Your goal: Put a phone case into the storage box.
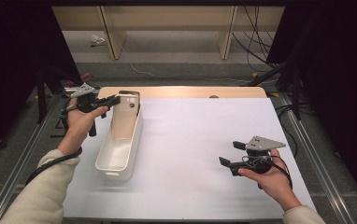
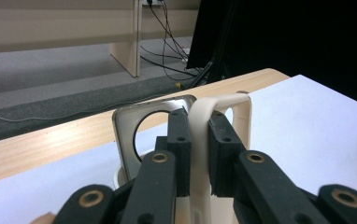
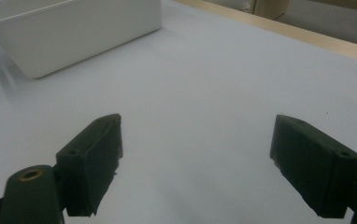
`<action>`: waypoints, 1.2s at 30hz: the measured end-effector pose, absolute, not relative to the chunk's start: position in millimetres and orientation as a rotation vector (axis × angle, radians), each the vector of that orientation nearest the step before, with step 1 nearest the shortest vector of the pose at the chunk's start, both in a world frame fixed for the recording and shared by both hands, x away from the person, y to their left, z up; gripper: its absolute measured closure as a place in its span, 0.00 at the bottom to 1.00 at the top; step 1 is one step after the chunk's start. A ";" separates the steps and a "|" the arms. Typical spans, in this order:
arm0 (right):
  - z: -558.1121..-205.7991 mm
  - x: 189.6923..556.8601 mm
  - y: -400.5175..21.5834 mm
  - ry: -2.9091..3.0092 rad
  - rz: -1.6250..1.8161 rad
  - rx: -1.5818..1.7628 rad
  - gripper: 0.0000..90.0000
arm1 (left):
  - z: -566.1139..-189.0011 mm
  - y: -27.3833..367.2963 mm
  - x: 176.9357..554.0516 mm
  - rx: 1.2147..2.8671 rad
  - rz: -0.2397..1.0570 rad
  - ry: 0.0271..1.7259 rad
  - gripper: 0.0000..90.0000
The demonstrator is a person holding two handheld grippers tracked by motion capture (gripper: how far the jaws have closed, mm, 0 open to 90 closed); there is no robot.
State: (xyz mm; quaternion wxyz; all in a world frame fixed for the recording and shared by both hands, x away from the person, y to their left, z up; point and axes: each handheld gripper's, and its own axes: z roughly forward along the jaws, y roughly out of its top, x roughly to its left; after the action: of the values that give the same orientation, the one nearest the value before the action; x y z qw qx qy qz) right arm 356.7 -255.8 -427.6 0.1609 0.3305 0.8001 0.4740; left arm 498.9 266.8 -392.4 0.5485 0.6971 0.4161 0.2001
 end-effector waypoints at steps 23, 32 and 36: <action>-427.7 356.9 -255.7 2.284 1.354 0.947 0.20 | -400.3 267.6 506.3 1.667 0.455 0.976 0.90; -427.8 356.9 -255.7 2.284 1.355 0.947 0.20 | -403.6 267.5 509.5 1.680 0.445 0.972 0.90; -428.0 357.1 -255.7 2.284 1.353 0.948 0.20 | -403.4 268.2 511.0 1.689 0.444 0.973 0.89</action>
State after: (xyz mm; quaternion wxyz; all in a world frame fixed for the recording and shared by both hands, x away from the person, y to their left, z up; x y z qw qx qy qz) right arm 357.1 -255.7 -428.0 0.1608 0.3319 0.7997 0.4738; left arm 511.0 268.2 -403.4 0.5406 0.7107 0.4096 0.1868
